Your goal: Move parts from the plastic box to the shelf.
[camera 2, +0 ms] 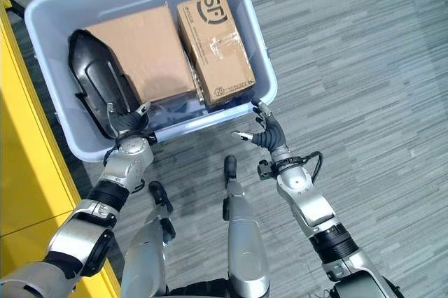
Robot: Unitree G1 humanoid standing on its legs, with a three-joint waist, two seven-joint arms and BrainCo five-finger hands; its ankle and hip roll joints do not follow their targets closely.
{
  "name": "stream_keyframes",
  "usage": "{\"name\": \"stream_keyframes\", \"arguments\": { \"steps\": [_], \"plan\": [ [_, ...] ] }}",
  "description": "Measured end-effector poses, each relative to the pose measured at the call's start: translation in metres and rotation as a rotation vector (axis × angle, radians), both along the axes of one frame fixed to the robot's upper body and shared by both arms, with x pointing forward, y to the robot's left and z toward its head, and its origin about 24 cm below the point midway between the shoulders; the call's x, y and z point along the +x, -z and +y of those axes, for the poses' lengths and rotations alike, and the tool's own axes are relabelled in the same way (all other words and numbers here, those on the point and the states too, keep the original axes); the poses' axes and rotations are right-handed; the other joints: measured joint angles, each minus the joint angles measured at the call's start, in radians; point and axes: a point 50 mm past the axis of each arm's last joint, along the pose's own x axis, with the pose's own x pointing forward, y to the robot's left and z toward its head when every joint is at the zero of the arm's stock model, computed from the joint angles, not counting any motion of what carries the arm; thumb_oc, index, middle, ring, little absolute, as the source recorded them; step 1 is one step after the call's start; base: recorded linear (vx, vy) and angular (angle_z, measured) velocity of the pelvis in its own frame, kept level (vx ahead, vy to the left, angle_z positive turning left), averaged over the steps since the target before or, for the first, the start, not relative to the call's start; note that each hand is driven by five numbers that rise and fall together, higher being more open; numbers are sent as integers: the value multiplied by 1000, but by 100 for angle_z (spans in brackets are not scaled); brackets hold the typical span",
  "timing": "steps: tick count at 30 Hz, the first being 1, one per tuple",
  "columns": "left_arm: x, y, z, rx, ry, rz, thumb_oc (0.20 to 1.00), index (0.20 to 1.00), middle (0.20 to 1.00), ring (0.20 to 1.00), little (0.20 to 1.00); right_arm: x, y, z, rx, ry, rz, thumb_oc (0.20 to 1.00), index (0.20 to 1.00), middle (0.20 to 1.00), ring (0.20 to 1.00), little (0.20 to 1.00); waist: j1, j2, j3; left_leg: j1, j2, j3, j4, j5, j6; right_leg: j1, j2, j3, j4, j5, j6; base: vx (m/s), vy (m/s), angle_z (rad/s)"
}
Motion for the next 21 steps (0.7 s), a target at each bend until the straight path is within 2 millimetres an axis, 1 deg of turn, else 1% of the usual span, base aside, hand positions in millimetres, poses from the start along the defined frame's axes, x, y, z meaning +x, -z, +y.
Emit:
{"name": "stream_keyframes", "arguments": {
  "steps": [2, 6, 7, 9, 12, 17, 18, 20, 21],
  "plan": [
    [2, -11, 10, 15, -68, -16, 1000, 1000, 1000, 1000, 1000, 0, 1, 6, -9, -16, 3, 1000, 1000, 1000, 1000, 1000, 0, -10, -1, -30, 7, 0, 13, 0, 0, -31, 6, 6, 12, 1, -4, -28, -48, -4],
    [5, -21, 13, -26, -140, -35, 1000, 1000, 1000, 1000, 1000, 3, -5, 11, -12, -21, -19, 1000, 1000, 1000, 1000, 1000, -2, -13, -2, -50, 9, -3, 24, 0, 0, -50, 6, 6, 21, -1, -7, -11, -43, 1],
    [8, -28, 14, -49, -165, -45, 1000, 1000, 1000, 1000, 1000, 5, -8, 12, -10, -19, -29, 1000, 1000, 1000, 1000, 1000, -3, -14, -2, -75, 10, -8, 35, 0, 0, -73, 5, 6, 34, -2, -8, 0, -52, 2],
    [9, -35, 17, -51, -190, -61, 1000, 1000, 1000, 1000, 1000, 7, -13, 14, -3, -17, -44, 1000, 1000, 1000, 1000, 1000, -7, -19, -3, -100, 12, -10, 47, 0, 0, -99, 5, 6, 44, -3, -9, 4, -20, 1],
    [9, -36, 21, -29, -220, -55, 1000, 1000, 1000, 1000, 1000, 8, -16, 15, 9, -14, -43, 1000, 1000, 1000, 1000, 1000, -11, -26, -5, -131, 18, -14, 65, -1, 0, -123, 9, 6, 51, 0, -14, 3, -11, 0],
    [13, -44, 23, 20, -210, -56, 1000, 1000, 1000, 1000, 1000, 9, -16, 12, -1, 5, -41, 1000, 1000, 1000, 1000, 1000, -27, -31, -8, -162, 24, -17, 87, -7, -2, -150, 12, 8, 67, -4, -21, 9, -39, 0],
    [16, -50, 22, 49, -196, -69, 1000, 1000, 1000, 1000, 1000, 11, -21, 12, 6, 8, -55, 1000, 1000, 1000, 1000, 1000, -30, -32, -9, -176, 26, -18, 100, -11, -1, -163, 13, 9, 74, -6, -22, 0, 0, 0],
    [19, -60, 20, 102, -171, -94, 1000, 1000, 1000, 1000, 1000, 12, -23, 12, 23, 15, -54, 1000, 1000, 1000, 1000, 1000, -37, -34, -10, -199, 28, -17, 119, -18, 0, -186, 13, 17, 85, -6, -22, 47, 22, -5],
    [21, -69, 18, 152, -153, -115, 1000, 1000, 1000, 1000, 1000, 13, -27, 12, 25, 13, -67, 1000, 1000, 1000, 1000, 1000, -41, -34, -10, -216, 29, -15, 133, -23, 2, -202, 12, 22, 92, -5, -23, 24, 7, -6]
  ]
}}
